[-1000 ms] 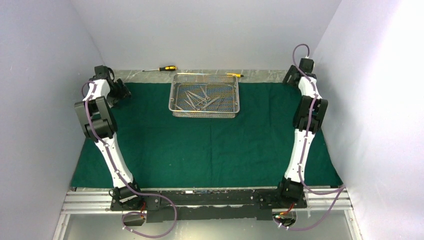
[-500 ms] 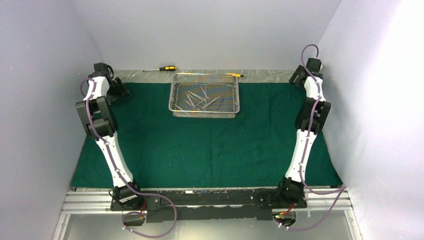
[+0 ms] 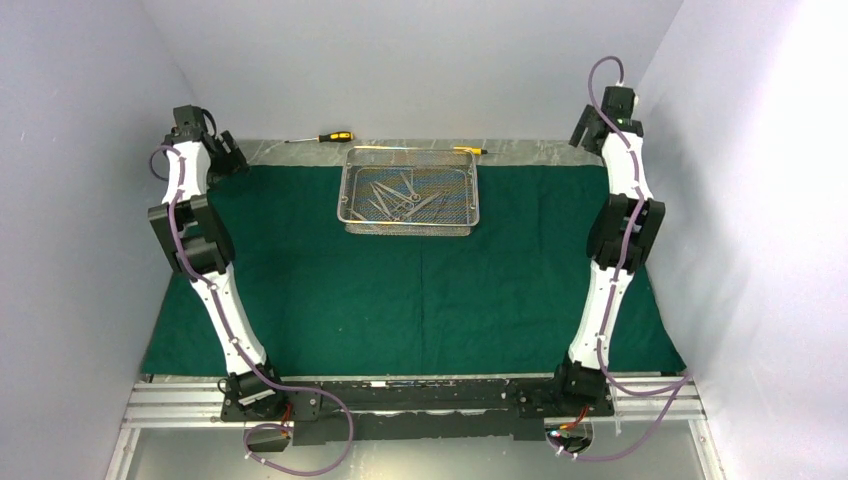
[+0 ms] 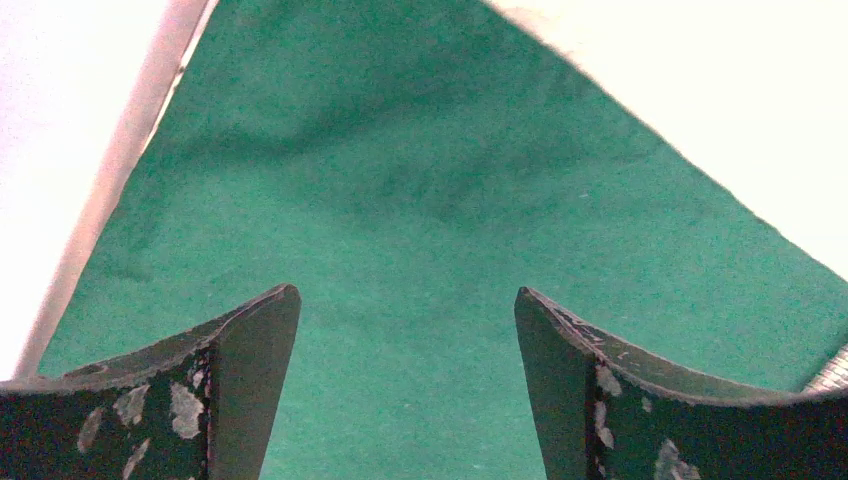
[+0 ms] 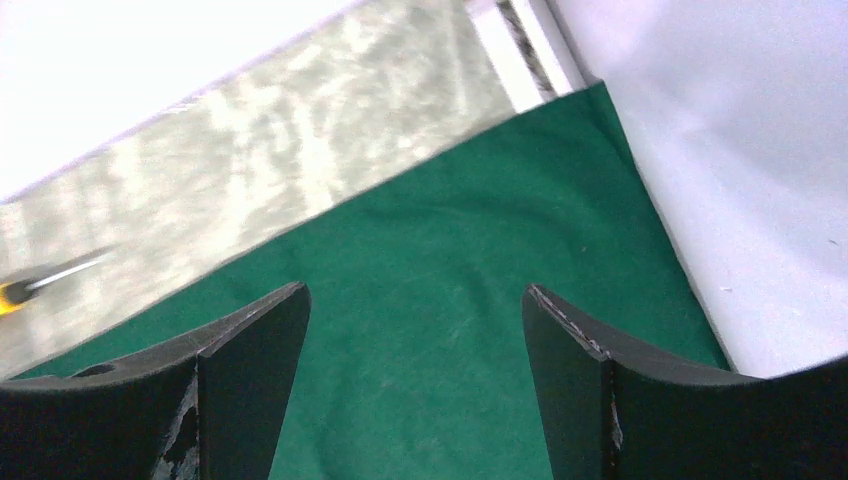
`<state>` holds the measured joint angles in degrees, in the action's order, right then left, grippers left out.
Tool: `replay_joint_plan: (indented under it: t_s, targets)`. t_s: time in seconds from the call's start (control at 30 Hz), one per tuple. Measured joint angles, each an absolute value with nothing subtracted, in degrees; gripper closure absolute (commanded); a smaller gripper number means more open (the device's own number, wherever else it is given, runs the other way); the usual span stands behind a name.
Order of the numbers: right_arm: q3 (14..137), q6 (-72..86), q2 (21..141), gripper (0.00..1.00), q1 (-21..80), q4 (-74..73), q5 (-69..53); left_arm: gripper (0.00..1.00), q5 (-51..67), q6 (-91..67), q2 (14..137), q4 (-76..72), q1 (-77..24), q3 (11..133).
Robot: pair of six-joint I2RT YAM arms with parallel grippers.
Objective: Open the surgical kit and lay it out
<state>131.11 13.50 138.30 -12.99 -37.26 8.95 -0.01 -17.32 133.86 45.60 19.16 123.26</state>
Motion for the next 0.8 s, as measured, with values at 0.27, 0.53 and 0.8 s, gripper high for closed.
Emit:
replay_joint_plan:
  t_s: [0.27,0.53,0.8]
  targets:
    - [127.0,15.8,126.6,0.23,-9.8,-38.2,4.2,0.18,11.8,-16.5,133.8,40.6,19.0,124.4]
    - [121.2,18.8,127.1,0.30,-9.4,-40.7,-4.8,0.19,20.2,-18.4,136.5,35.5,17.6,124.1]
    - [118.7,20.2,130.7,0.31,-10.5,-40.7,-11.0,0.21,22.1,-20.7,143.0,31.9,17.2,124.0]
